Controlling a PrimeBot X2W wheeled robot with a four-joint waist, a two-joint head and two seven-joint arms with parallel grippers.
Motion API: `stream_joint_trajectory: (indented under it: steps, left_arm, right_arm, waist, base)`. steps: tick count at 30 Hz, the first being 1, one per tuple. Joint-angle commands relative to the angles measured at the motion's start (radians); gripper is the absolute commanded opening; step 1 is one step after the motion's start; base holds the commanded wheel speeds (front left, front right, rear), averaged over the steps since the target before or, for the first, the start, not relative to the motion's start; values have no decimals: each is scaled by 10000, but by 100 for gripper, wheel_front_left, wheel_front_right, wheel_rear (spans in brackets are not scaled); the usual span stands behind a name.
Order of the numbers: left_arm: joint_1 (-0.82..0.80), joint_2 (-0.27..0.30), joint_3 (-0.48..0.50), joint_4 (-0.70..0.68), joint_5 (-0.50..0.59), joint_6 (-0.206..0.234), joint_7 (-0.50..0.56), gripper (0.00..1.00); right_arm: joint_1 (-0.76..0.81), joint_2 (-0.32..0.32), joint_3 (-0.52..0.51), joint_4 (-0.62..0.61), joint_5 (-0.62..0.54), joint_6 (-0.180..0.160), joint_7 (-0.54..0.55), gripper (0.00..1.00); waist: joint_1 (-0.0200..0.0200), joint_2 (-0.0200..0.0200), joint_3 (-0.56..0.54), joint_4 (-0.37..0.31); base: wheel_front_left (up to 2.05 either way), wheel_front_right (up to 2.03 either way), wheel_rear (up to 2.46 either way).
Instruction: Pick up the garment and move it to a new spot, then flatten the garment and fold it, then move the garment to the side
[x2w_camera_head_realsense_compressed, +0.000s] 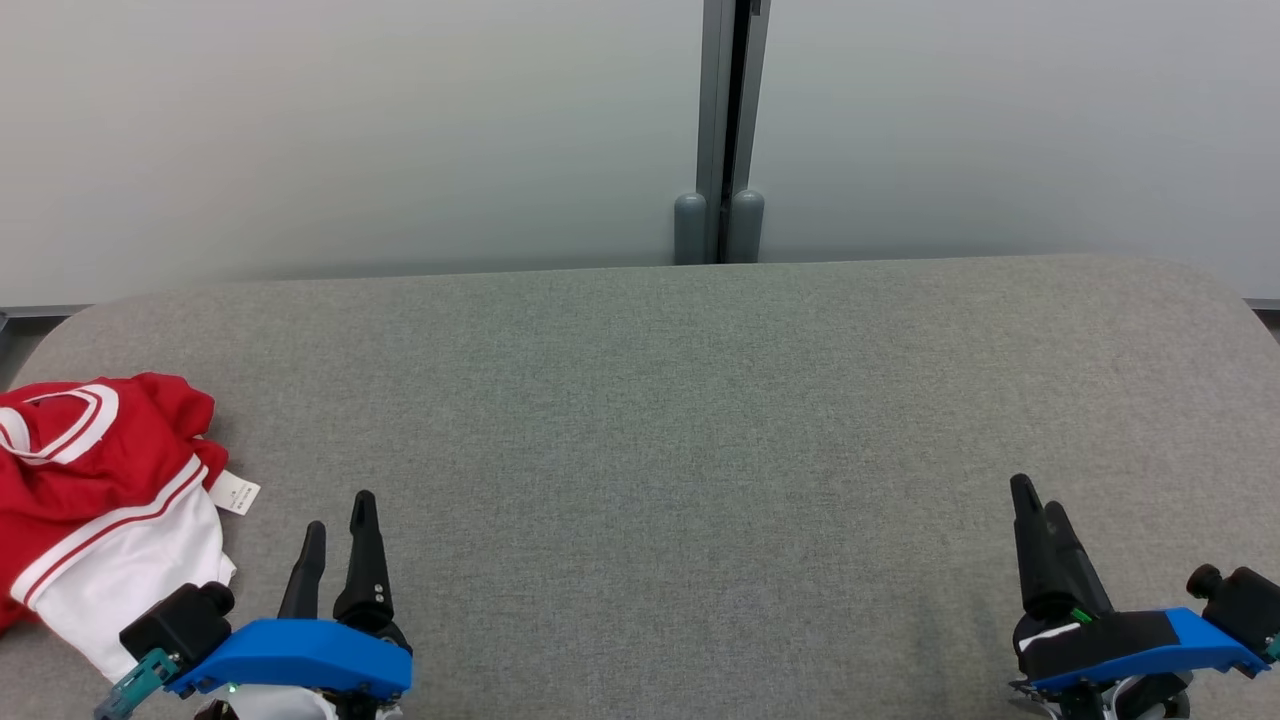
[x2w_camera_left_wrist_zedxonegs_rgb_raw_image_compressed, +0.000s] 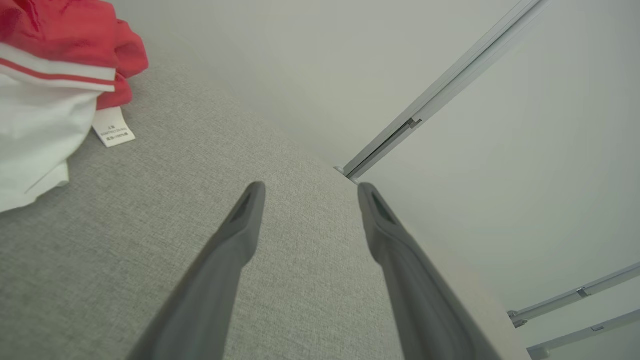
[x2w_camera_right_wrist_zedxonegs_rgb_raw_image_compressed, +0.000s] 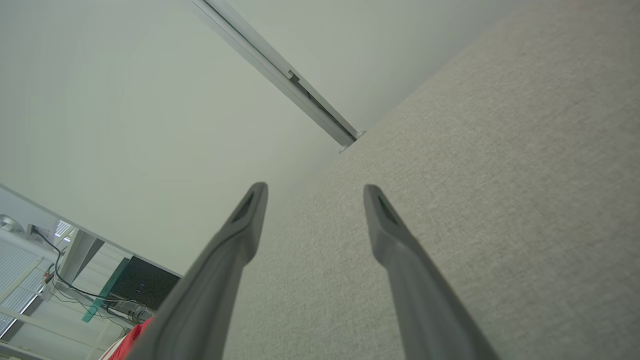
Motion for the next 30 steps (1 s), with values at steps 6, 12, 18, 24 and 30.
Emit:
stream_joint_trajectory:
  steps: [6,12,18,24,30]
  left_arm:
    - [-177,152,-251,-34,1013,140,-275,100]
    - [-150,201,-416,-21,1716,240,-448,100]
    - [-97,242,-563,-22,2324,276,-613,100]
    - [-69,275,-703,26,2889,344,-769,100]
    - [-38,290,-803,67,3425,425,-912,100]
  right_arm:
    - [-110,-75,42,-190,-983,24,-273,100]
    - [-89,-79,67,-203,-1716,26,-448,100]
    - [-66,-83,78,-221,-2410,27,-599,100]
    - [-27,-87,5,-238,-3091,28,-656,100]
    - [16,-90,-113,-252,-3719,30,-705,100]
  waist:
    - [0,0,-1,15]
    - [0,0,-18,34]
    - [0,0,-31,61]
    - [0,0,-45,85]
    - [0,0,-52,99]
  base:
    - [0,0,0]
    - [0,0,0]
    - [0,0,0]
    - [0,0,0]
    - [0,0,0]
